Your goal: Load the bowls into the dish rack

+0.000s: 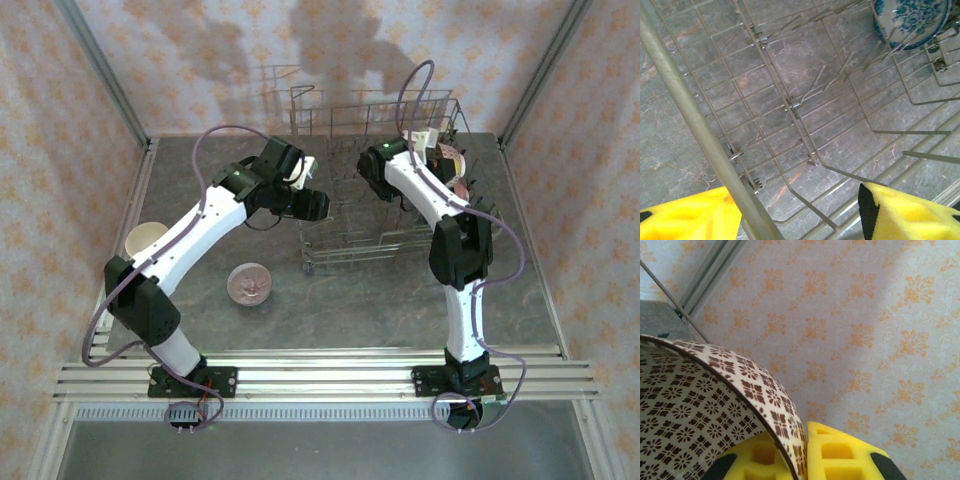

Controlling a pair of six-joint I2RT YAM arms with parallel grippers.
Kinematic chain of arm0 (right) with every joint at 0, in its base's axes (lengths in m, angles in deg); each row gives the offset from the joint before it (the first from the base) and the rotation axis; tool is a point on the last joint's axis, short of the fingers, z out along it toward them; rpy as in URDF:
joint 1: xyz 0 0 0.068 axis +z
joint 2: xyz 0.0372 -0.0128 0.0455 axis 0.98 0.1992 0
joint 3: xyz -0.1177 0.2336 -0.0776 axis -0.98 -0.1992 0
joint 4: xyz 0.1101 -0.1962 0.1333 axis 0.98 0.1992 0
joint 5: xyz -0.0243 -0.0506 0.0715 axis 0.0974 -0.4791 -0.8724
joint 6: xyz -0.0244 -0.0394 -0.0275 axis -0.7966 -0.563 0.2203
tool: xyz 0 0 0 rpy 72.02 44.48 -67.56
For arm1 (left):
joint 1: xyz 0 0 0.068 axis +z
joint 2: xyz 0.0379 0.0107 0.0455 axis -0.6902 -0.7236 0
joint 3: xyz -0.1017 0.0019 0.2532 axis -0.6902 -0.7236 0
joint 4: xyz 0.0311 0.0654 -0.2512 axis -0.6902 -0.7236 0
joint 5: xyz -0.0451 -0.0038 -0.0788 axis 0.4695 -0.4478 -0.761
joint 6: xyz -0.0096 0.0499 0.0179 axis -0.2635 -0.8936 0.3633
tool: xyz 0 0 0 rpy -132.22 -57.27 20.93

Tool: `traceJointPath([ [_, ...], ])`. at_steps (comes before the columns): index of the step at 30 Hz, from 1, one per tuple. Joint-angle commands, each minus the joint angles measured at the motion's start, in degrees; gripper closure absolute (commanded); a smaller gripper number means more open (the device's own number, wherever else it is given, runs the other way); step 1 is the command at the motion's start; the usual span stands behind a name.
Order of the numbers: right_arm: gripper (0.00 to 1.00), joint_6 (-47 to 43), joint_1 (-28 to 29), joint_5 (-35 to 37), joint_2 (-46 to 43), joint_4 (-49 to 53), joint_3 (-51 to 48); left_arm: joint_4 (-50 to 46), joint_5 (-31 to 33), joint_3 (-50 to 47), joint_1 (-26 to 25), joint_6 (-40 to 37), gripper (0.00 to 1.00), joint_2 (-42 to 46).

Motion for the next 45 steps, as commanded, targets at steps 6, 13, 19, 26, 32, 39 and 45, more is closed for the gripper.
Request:
traceJointPath([
  [6,1.0,1.2,0.1,4.3,0.3,8.6,-3.0,1.3,4.3,-1.8,1.5,-1.5,0.34,9.4],
  [13,1.0,1.9,0.1,2.6,2.8,8.5,-3.8,1.6,4.8,-4.5,4.9,-0.8,0.34,13.3],
  [19,1.0,2.4,0.2,0.6,4.8,8.5,-3.1,1.6,4.6,-5.6,6.0,-0.5,0.34,14.1],
  [26,1.0,2.9,1.0,-0.6,5.4,8.6,-4.1,1.9,4.5,-6.1,6.0,-0.2,0.34,13.9],
  [32,1.0,3.2,2.1,-1.5,5.6,8.6,-5.9,2.0,4.3,-6.2,6.0,-0.1,0.34,13.7],
  [39,1.0,2.8,3.6,-2.0,7.3,8.6,-5.7,1.9,4.3,-6.2,6.0,0.0,0.34,13.8],
  [45,1.0,2.6,3.9,-2.9,8.7,8.6,-4.7,1.8,4.4,-6.3,6.0,0.0,0.34,14.1],
])
